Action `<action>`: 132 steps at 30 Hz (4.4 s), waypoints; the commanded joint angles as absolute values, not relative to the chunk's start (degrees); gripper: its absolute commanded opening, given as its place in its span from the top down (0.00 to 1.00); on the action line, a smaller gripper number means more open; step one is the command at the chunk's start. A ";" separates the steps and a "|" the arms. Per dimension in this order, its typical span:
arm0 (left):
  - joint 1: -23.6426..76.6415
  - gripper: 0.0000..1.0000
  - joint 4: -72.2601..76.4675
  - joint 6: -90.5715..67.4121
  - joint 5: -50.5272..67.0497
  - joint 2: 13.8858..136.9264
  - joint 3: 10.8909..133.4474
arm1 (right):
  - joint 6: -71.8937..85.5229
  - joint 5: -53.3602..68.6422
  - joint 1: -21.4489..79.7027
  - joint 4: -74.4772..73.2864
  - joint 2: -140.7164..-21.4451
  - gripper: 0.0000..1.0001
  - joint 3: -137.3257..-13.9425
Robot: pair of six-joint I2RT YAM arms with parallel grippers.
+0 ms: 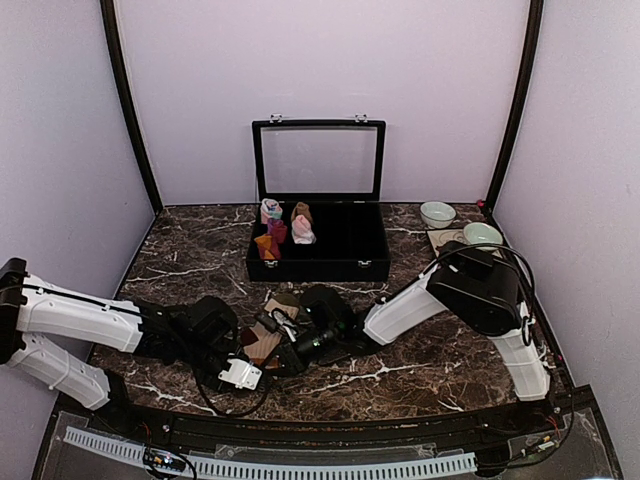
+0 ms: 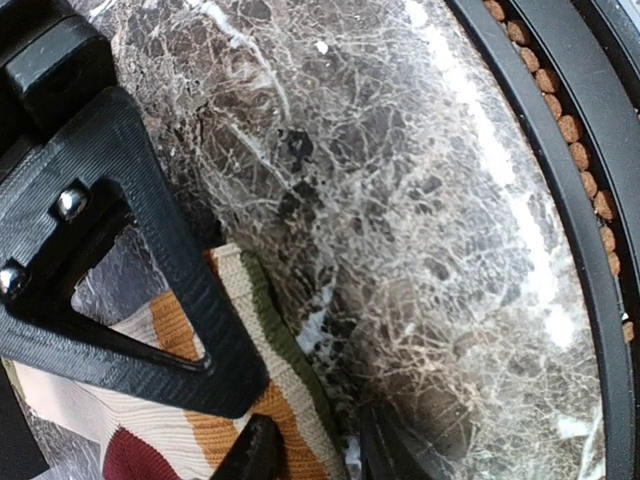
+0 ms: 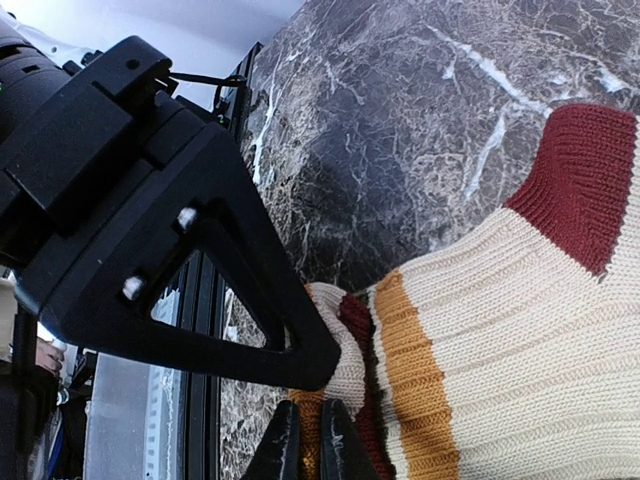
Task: Roll the socks
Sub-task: Roll the sock at the center of the board.
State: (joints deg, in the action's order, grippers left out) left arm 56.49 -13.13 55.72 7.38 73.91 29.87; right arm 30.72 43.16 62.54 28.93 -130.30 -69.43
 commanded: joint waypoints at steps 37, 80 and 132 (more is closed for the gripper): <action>43.00 1.00 -38.78 48.96 26.28 101.90 48.63 | 29.94 -20.03 63.86 34.37 -94.41 0.01 -27.13; 39.38 1.00 -46.81 51.06 30.11 114.81 58.36 | -26.29 10.82 75.59 29.48 -120.81 0.54 -60.98; 52.16 0.56 -5.78 59.55 7.85 53.91 18.36 | 24.81 29.57 66.48 0.51 -137.97 1.00 -71.02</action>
